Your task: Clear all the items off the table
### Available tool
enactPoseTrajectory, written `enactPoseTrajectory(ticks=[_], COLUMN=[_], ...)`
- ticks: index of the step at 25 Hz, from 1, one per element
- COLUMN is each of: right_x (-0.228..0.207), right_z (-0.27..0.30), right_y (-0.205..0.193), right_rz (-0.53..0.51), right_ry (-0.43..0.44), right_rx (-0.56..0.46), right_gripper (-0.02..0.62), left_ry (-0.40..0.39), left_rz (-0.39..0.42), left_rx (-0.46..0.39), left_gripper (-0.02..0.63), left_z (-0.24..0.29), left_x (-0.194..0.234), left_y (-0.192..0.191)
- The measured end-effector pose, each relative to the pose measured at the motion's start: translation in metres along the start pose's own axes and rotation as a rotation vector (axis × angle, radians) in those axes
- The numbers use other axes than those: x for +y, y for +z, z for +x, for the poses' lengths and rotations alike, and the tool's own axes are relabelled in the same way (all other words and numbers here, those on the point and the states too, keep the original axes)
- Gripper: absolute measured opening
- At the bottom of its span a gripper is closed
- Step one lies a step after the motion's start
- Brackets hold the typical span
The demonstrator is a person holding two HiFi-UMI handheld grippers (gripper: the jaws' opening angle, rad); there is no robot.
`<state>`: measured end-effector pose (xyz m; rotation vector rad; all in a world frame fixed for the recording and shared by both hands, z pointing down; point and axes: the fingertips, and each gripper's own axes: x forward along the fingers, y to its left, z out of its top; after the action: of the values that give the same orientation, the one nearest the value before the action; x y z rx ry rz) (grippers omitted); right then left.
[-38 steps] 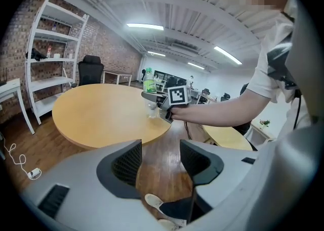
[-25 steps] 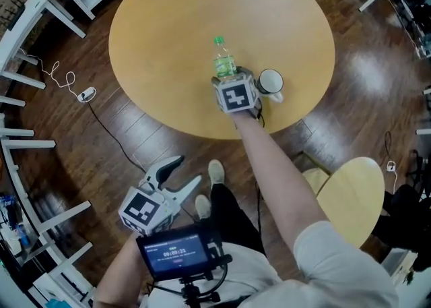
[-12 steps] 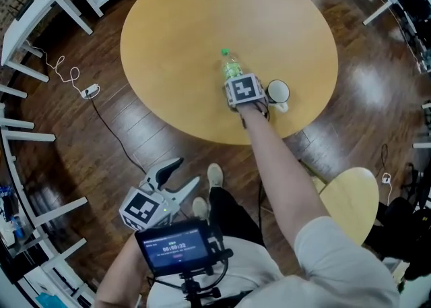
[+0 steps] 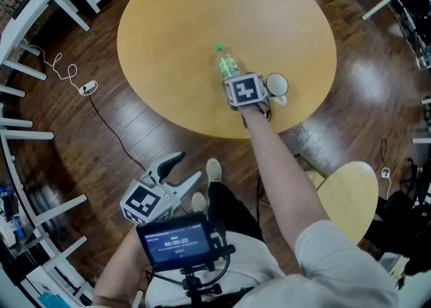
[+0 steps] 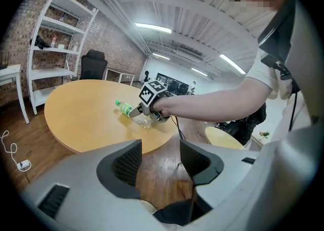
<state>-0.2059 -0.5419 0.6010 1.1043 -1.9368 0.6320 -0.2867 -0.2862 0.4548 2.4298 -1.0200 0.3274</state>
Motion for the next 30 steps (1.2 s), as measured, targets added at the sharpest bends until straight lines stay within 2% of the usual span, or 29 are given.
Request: enactPoseTrajectory(ticks=[5, 13, 20, 25, 30], right_x=[-0.005, 0.003, -0.013, -0.015, -0.013], right_z=[-0.026, -0.074, -0.136, -0.215, -0.306], right_y=[0.011, 0.030, 0.002, -0.046, -0.143], right_rz=[-0.049, -0.081, -0.064, 0.012, 0.139], right_ry=[-0.056, -0.087, -0.151, -0.199, -0.242], right_rx=[-0.052, -0.168, -0.221, -0.291, -0.325], right_gripper=[0.353, 0.354, 0.353, 0.353, 0.353], left_ry=[-0.012, -0.023, -0.053, -0.152, -0.256], left_rz=[0.006, 0.023, 0.080, 0.164, 0.231], left_rx=[0.003, 0.006, -0.008, -0.016, -0.001], left_gripper=[0.242, 0.242, 0.242, 0.242, 0.242], left_z=[0.005, 0.006, 0.007, 0.000, -0.010], left_x=[-0.006, 0.000, -0.002, -0.025, -0.077], left_y=[0.002, 0.006, 0.019, 0.025, 0.014])
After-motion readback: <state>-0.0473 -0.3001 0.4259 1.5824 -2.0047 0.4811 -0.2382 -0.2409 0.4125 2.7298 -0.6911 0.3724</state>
